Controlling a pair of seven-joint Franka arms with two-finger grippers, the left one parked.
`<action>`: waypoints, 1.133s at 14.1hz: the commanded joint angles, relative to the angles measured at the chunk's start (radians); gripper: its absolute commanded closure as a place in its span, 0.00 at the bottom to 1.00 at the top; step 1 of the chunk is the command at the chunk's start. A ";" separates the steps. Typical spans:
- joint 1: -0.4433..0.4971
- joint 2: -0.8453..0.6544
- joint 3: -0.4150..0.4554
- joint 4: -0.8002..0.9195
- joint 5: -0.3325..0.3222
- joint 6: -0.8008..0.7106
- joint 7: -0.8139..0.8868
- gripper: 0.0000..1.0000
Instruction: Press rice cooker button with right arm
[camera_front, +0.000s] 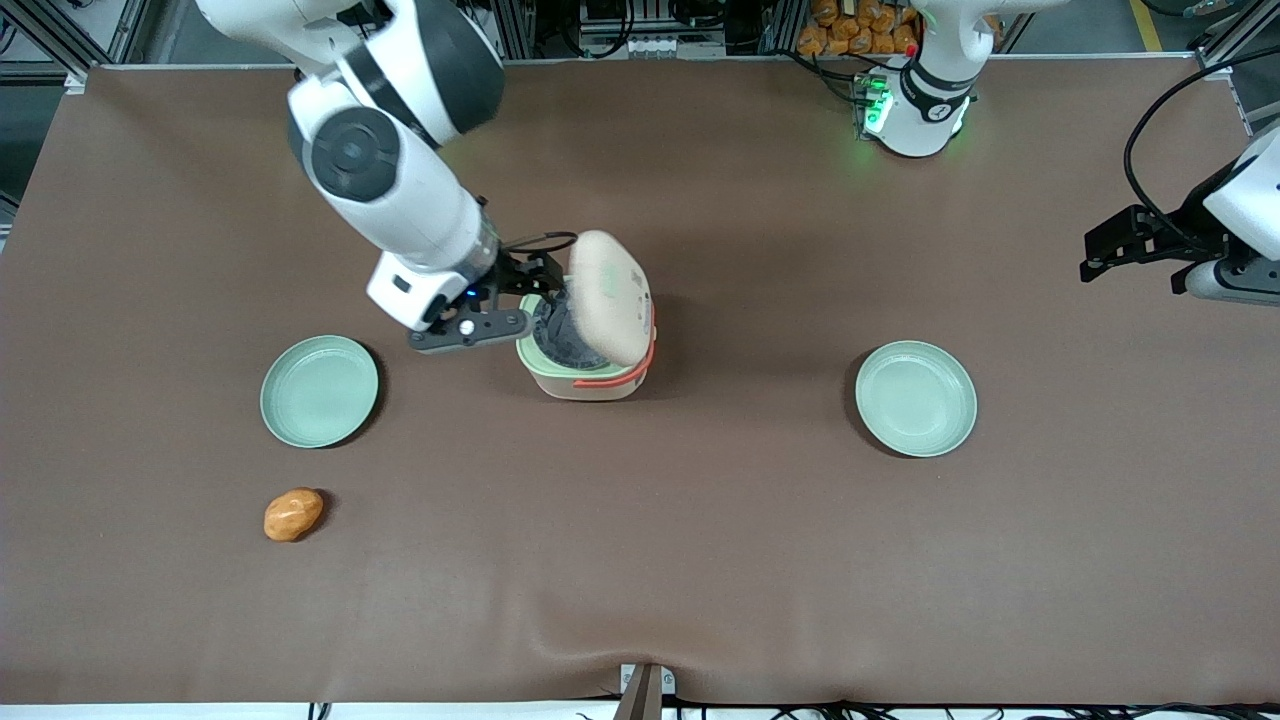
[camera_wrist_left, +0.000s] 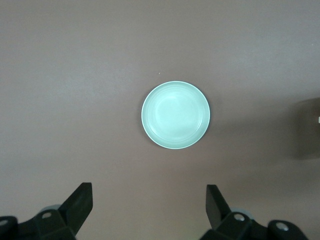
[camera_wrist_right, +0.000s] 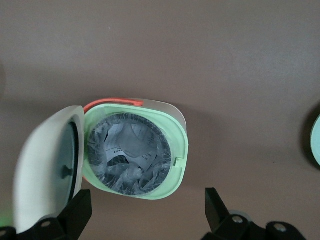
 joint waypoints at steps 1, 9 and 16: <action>-0.125 -0.065 0.106 -0.016 -0.049 -0.013 0.004 0.00; -0.382 -0.193 0.122 -0.016 -0.068 -0.115 -0.007 0.00; -0.444 -0.228 -0.010 -0.004 -0.143 -0.241 -0.256 0.00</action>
